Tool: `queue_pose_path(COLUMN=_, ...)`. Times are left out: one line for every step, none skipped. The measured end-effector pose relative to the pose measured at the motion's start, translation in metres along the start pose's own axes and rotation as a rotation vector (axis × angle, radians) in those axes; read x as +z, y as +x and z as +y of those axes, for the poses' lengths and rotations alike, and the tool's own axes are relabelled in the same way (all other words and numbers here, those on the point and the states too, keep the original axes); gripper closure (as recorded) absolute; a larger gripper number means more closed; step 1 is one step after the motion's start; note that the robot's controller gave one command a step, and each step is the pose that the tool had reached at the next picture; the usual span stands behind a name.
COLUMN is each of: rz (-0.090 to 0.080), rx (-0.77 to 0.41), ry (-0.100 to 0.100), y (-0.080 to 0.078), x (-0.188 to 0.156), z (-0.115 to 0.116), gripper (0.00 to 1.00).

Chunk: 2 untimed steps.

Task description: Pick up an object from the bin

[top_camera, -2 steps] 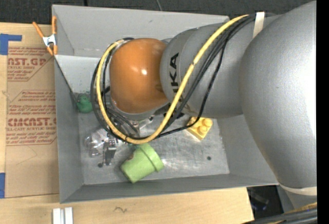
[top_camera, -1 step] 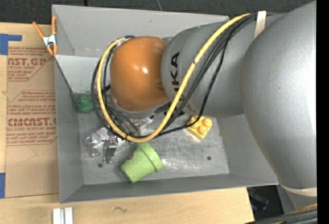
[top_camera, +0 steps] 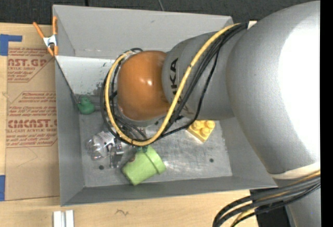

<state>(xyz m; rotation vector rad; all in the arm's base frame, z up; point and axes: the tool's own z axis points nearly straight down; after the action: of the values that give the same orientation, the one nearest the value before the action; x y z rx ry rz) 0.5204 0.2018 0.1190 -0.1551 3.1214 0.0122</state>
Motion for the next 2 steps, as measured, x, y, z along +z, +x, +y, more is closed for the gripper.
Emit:
queue_pose_path(rz=0.013, rx=0.016, ry=0.003, y=-0.0048, x=0.0494, z=-0.0155, gripper=0.0)
queue_pose_path(rz=0.015, rx=-0.118, ry=0.001, y=-0.0114, x=0.0477, z=-0.0235, gripper=0.0)
